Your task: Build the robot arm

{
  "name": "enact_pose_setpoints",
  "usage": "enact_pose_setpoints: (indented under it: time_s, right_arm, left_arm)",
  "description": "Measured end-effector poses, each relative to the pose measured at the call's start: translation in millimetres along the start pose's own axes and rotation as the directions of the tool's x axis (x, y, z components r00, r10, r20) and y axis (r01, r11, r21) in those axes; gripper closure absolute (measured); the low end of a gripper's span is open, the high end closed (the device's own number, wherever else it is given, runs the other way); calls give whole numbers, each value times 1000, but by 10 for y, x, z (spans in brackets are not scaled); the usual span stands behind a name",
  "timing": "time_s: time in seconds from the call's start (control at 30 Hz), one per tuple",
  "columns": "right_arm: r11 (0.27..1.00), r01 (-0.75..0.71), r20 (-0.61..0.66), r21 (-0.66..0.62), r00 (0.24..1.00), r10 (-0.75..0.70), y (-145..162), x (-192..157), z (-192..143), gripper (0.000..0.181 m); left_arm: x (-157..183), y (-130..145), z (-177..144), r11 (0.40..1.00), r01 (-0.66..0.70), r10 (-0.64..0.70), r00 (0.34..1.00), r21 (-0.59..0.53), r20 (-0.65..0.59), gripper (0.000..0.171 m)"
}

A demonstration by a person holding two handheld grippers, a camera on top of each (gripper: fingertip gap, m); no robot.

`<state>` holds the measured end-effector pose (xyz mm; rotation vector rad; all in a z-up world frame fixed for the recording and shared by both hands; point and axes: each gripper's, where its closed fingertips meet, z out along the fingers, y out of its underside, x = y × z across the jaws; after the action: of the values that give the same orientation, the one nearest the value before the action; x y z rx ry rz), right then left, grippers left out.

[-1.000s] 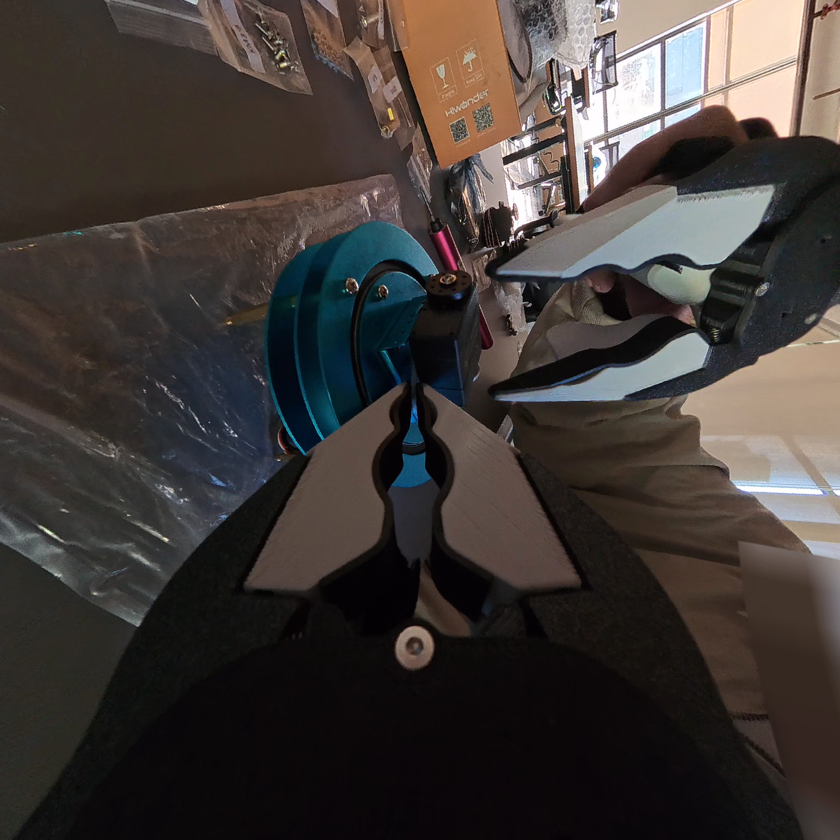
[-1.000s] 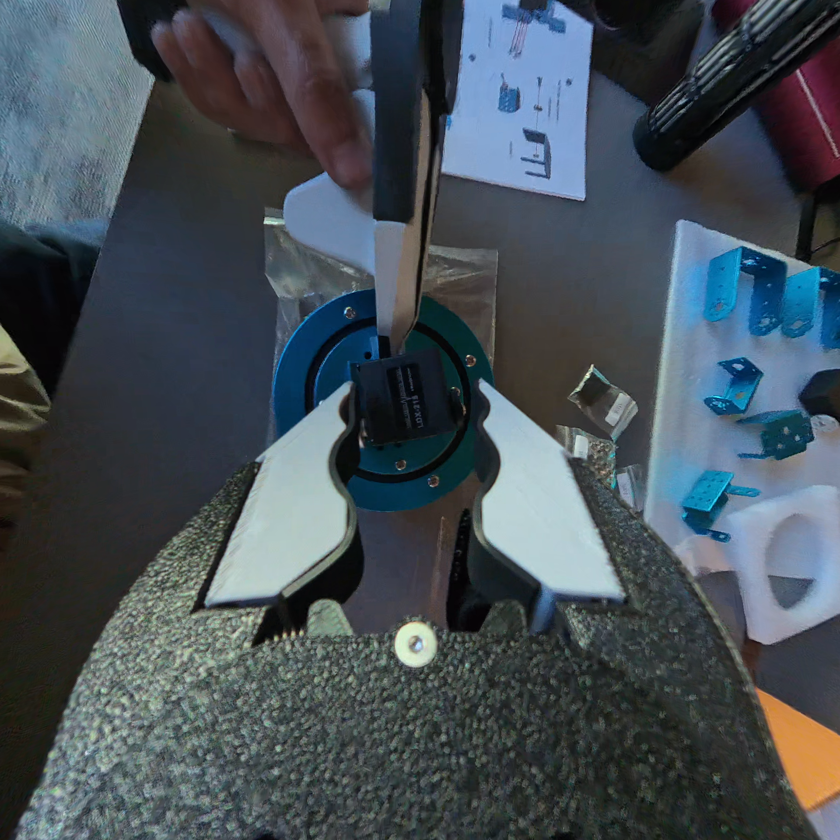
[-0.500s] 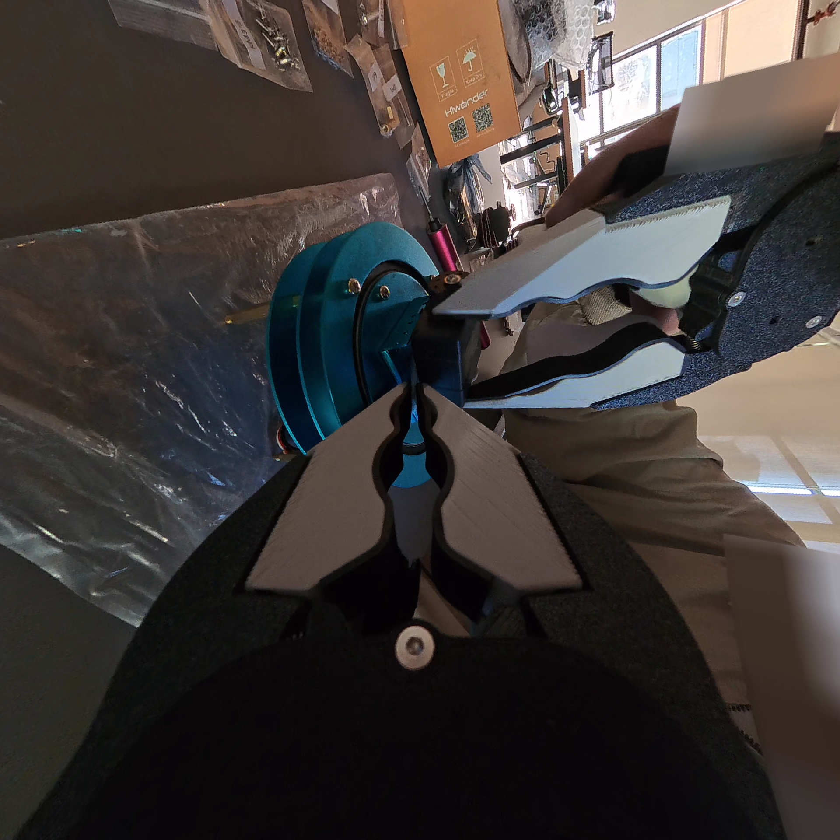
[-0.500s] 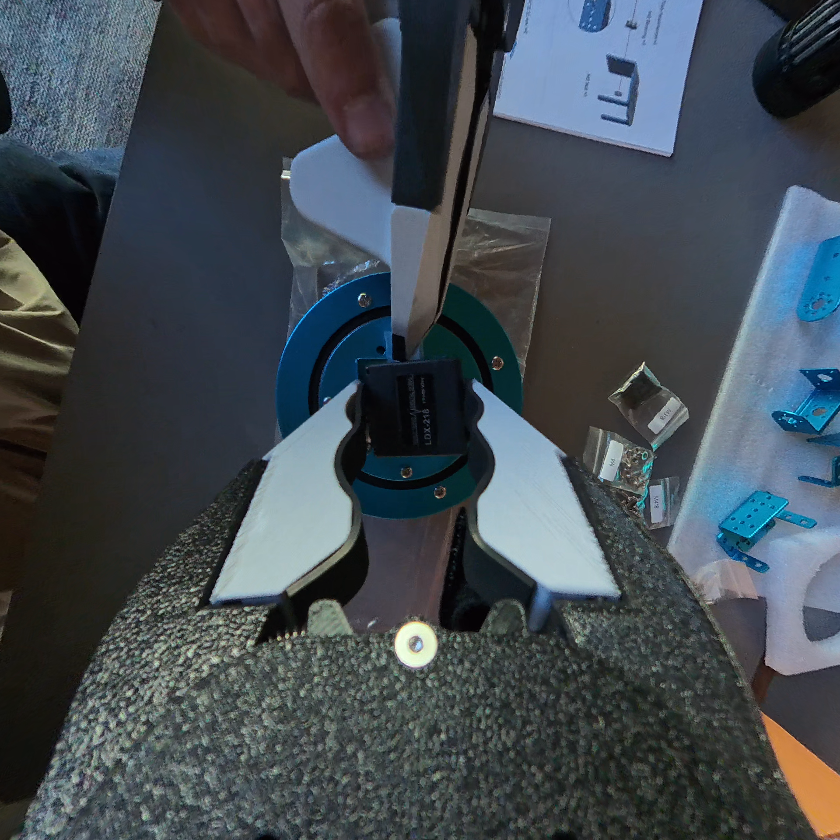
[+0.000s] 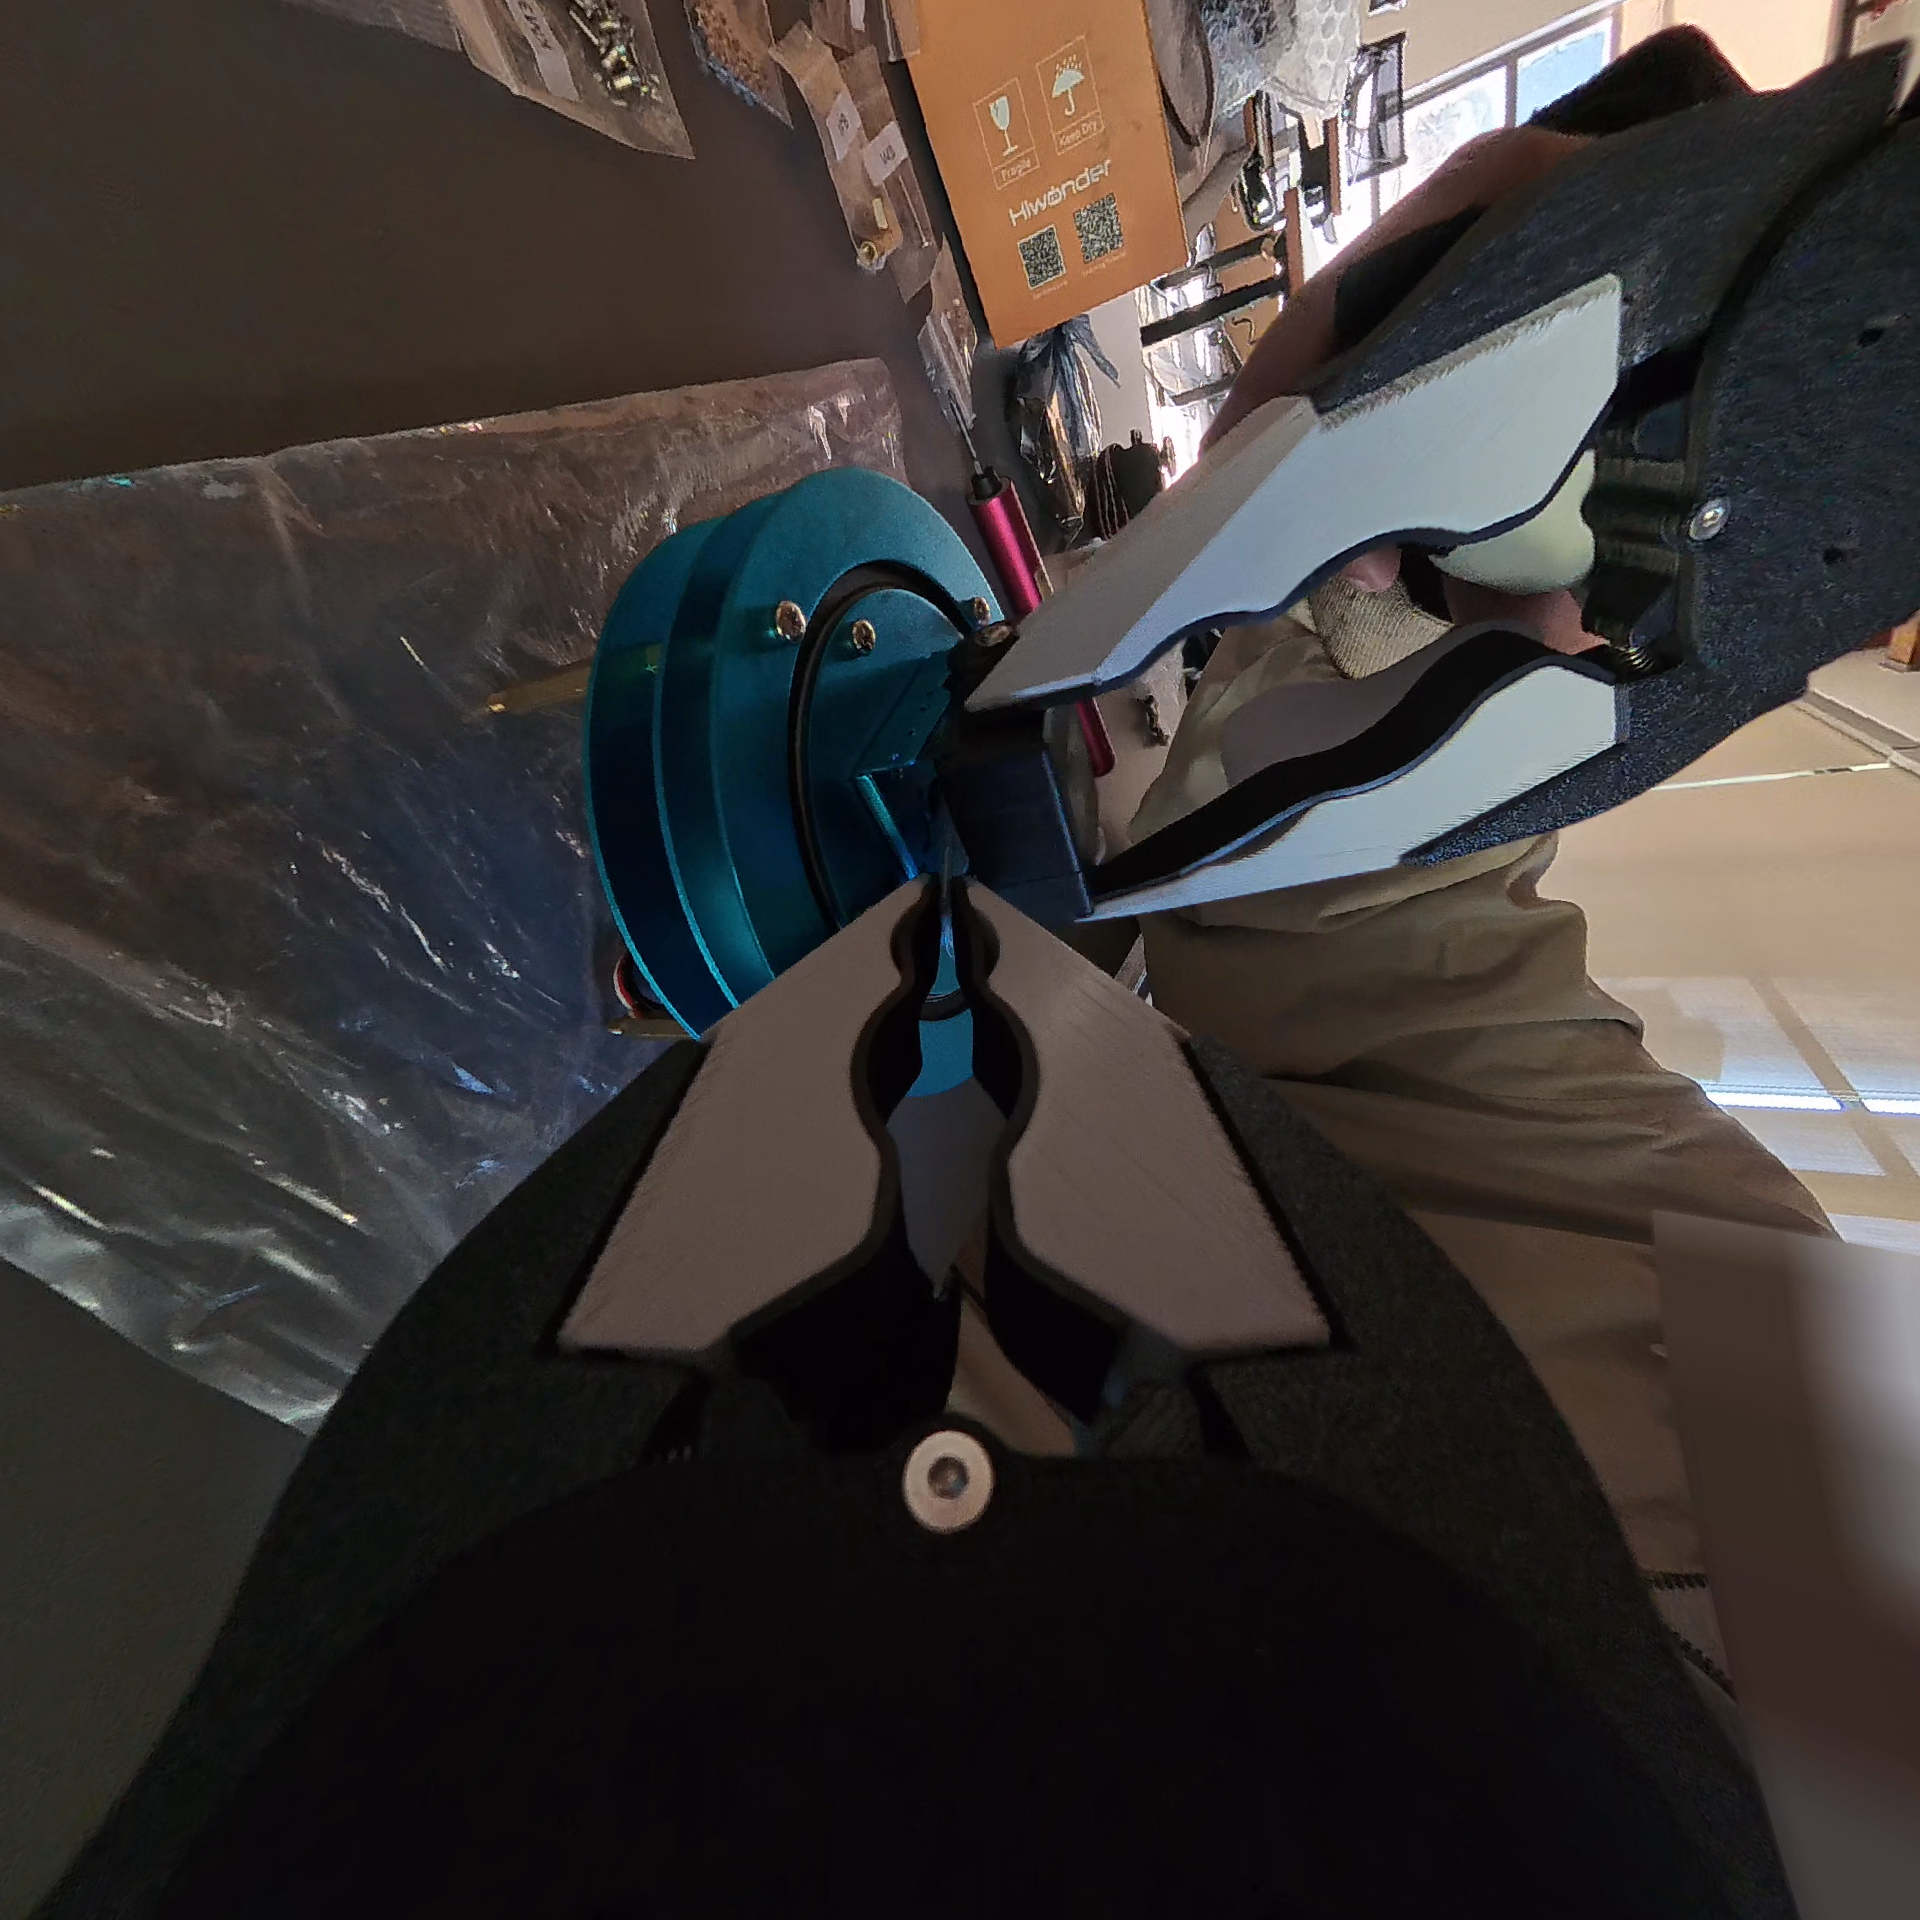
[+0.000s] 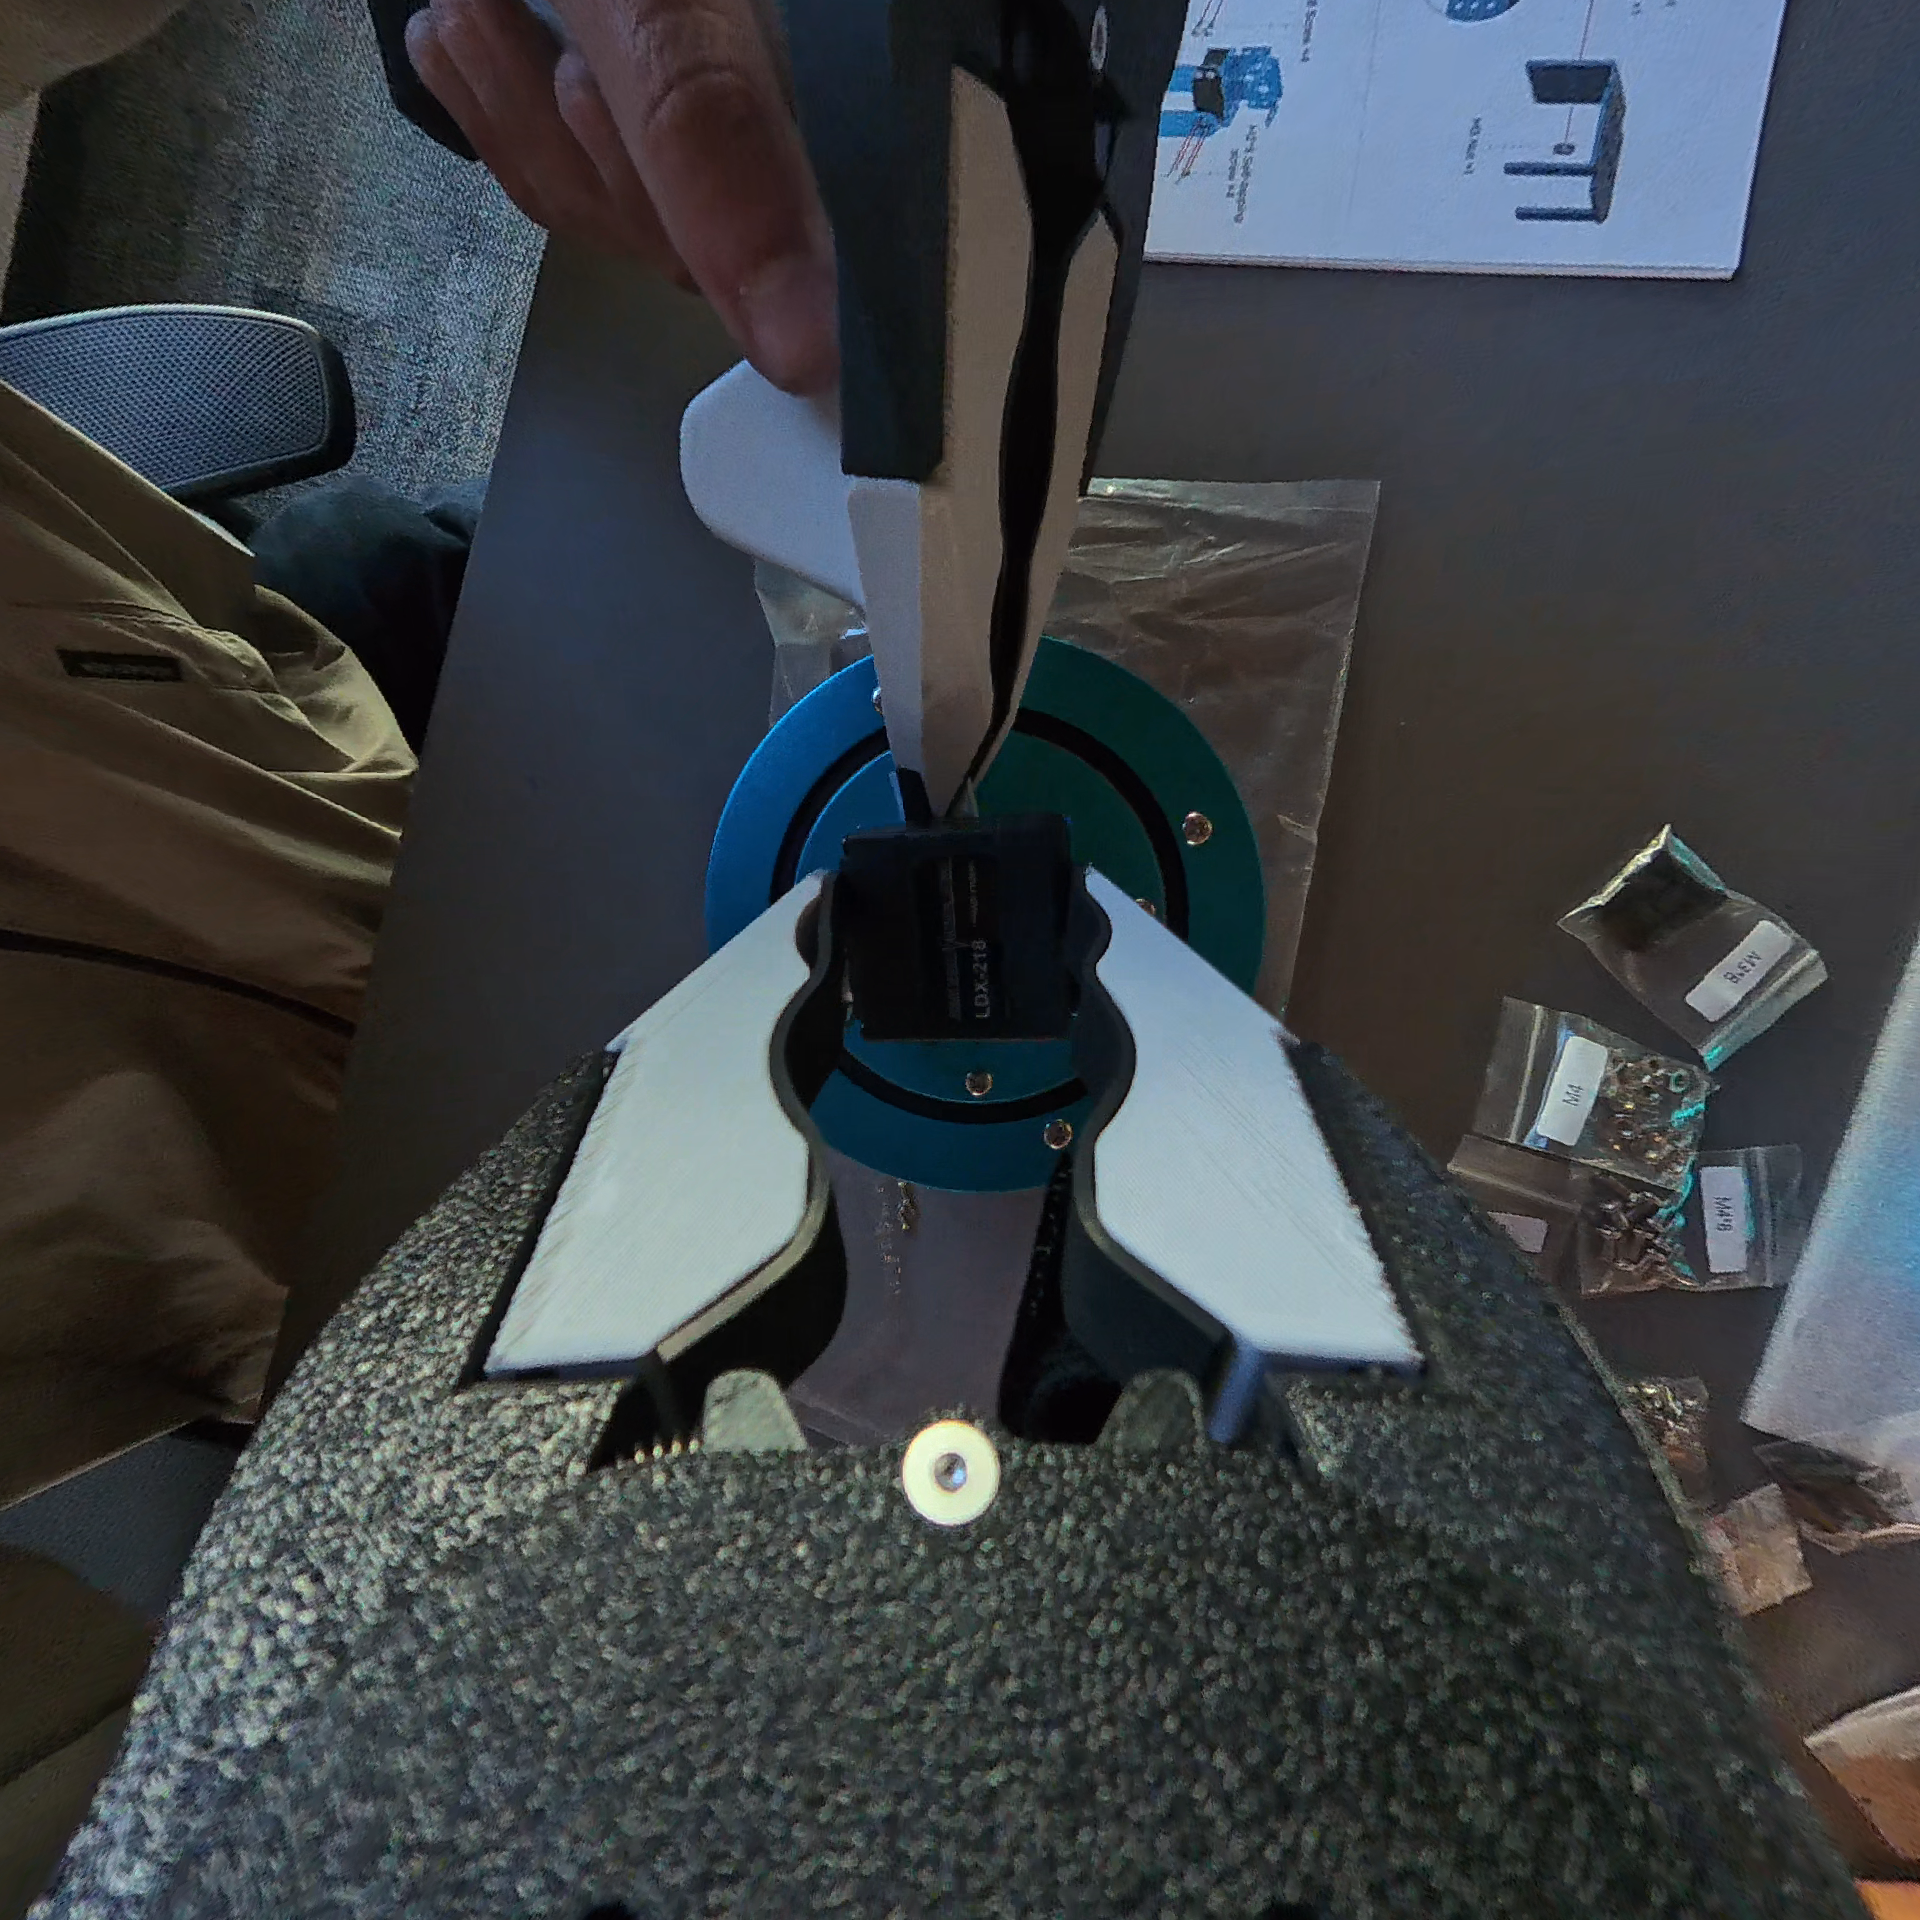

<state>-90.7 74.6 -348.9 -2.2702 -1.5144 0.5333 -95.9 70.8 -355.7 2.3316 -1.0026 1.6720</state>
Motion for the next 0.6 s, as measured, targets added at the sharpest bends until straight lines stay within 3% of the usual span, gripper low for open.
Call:
enact_pose_setpoints:
  time_s: [0.23,0.33,0.6]
  right_arm:
    - [1000,-2,53,13,999,1,-3,2,19,139]
    - [1000,11,53,-6,999,-11,-2,5,25,139]
    - [996,25,48,-88,999,-21,13,7,17,140]
  left_arm:
    - [-3,27,-29,999,-36,37,999,-11,18,170]
    - [22,66,-53,999,-48,48,999,-20,11,162]
    - [-24,39,-48,992,-119,123,987,-37,102,171]
